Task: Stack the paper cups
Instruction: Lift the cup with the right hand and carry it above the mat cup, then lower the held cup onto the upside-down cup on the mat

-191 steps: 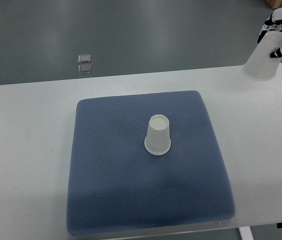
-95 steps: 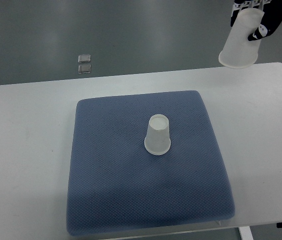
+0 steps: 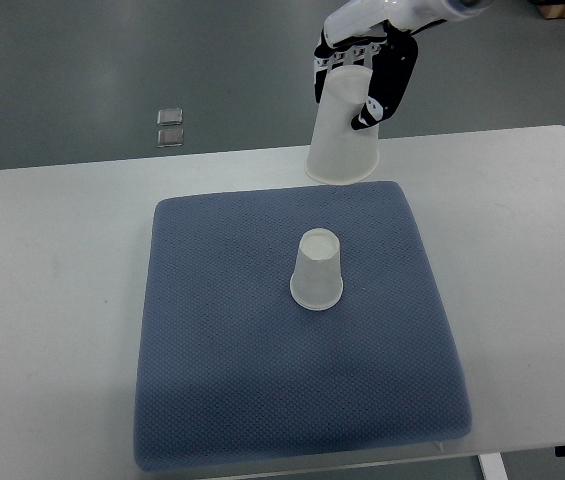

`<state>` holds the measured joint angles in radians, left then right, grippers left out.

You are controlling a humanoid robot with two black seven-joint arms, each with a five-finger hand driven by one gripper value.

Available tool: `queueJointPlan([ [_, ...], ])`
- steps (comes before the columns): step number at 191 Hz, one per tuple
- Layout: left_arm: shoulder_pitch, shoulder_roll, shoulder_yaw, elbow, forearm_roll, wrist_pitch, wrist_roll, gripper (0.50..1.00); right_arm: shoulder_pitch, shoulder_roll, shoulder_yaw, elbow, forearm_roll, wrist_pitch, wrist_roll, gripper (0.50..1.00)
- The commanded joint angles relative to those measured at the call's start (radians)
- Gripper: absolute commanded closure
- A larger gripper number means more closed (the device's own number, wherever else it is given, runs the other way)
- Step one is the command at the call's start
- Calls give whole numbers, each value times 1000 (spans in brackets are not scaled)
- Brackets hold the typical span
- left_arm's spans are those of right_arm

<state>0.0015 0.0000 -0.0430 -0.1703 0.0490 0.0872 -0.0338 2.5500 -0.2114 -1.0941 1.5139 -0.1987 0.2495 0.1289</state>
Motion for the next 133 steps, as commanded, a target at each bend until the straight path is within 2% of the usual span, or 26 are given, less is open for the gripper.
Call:
queueJointPlan([
  [1, 0, 0, 0, 0, 0, -1, 0, 500, -43, 26, 28, -20, 19, -10, 0, 893],
  [34, 0, 0, 0, 0, 0, 0, 0, 500, -120, 55, 40, -37, 22, -67, 1, 893],
  [133, 0, 0, 0, 0, 0, 0, 0, 500, -243, 37, 51, -38, 24, -133, 15, 891],
])
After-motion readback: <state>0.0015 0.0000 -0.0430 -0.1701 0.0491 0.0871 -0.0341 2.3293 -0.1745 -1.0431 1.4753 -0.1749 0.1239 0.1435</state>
